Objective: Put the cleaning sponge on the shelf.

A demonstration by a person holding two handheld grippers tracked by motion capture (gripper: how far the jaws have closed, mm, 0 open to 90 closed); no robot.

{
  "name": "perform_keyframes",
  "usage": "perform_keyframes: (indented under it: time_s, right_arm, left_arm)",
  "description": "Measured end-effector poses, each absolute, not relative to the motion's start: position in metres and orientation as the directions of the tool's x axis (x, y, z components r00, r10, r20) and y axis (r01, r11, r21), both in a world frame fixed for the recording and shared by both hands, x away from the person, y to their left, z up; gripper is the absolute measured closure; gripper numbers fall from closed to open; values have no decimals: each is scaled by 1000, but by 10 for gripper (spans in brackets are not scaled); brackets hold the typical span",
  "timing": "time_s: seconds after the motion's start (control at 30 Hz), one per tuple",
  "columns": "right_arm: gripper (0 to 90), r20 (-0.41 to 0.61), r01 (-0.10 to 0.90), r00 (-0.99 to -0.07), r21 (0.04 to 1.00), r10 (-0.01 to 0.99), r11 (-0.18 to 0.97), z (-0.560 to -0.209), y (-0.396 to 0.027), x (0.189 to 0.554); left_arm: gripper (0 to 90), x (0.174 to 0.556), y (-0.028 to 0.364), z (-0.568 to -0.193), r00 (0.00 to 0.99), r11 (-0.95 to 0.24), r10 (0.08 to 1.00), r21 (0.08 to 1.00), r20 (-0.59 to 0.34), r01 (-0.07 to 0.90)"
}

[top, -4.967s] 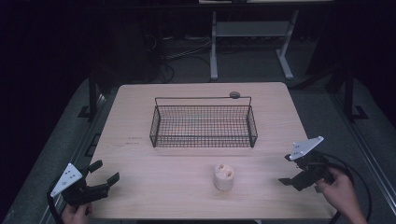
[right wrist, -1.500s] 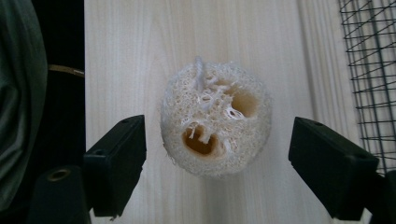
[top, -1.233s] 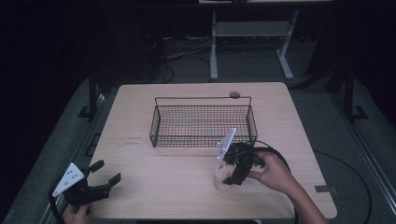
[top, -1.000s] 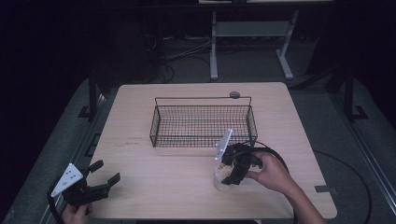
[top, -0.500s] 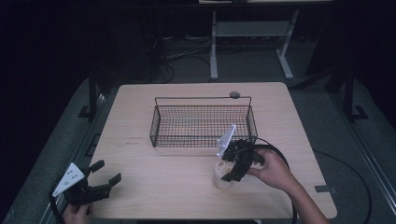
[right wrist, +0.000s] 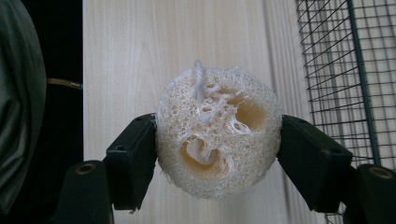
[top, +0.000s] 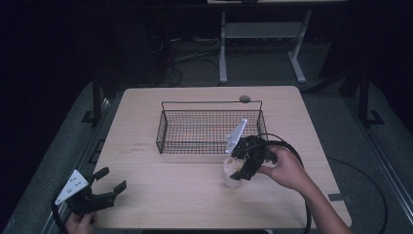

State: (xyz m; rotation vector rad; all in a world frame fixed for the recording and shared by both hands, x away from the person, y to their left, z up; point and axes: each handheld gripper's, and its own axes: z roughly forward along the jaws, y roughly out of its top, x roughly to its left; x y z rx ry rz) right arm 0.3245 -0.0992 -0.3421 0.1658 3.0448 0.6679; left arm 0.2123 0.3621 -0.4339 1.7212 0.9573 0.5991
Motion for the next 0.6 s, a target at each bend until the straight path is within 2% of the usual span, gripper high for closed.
perform_keyframes:
  time_s: [0.6]
  right_arm:
    - [295, 0, 98, -994, 432, 108, 897, -317, -97, 337]
  left_arm:
    - [139, 212, 361, -434, 550, -155, 834, 936, -47, 315]
